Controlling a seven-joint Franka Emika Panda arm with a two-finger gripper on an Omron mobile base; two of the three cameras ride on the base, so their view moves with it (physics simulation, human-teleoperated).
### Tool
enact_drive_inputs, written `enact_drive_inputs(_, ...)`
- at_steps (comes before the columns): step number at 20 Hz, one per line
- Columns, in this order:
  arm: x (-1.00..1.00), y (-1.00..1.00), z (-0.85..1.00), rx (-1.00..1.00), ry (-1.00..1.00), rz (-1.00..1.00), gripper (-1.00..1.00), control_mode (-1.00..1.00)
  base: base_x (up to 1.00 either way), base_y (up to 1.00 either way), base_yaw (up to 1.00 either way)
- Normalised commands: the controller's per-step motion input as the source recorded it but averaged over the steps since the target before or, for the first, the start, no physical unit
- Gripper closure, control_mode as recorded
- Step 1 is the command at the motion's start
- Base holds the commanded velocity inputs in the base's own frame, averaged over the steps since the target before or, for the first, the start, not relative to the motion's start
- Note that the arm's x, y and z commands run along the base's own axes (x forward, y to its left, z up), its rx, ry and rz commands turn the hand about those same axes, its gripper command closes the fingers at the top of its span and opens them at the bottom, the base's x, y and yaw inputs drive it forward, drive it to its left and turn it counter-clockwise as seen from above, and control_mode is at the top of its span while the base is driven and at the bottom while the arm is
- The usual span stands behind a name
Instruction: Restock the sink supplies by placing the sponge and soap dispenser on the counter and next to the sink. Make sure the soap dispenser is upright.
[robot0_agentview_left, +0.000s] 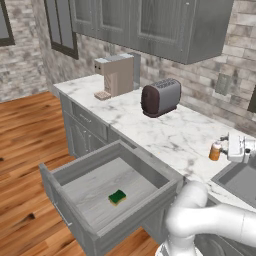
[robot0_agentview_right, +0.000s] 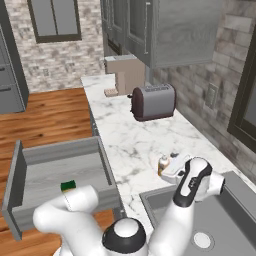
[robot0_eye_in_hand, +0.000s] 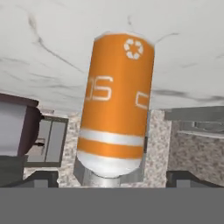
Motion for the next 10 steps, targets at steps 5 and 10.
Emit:
enact_drive_inputs(5, -0.18, 0.37, 0.68, -0.11, -0.06, -0.09, -1.00, -1.00, 0.00, 0.00, 0.00)
enact_drive_inputs(10, -0.17, 0.72, 0.75, -0.19, -0.07, -0.12, -1.00, -1.00, 0.00, 0.00, 0.00)
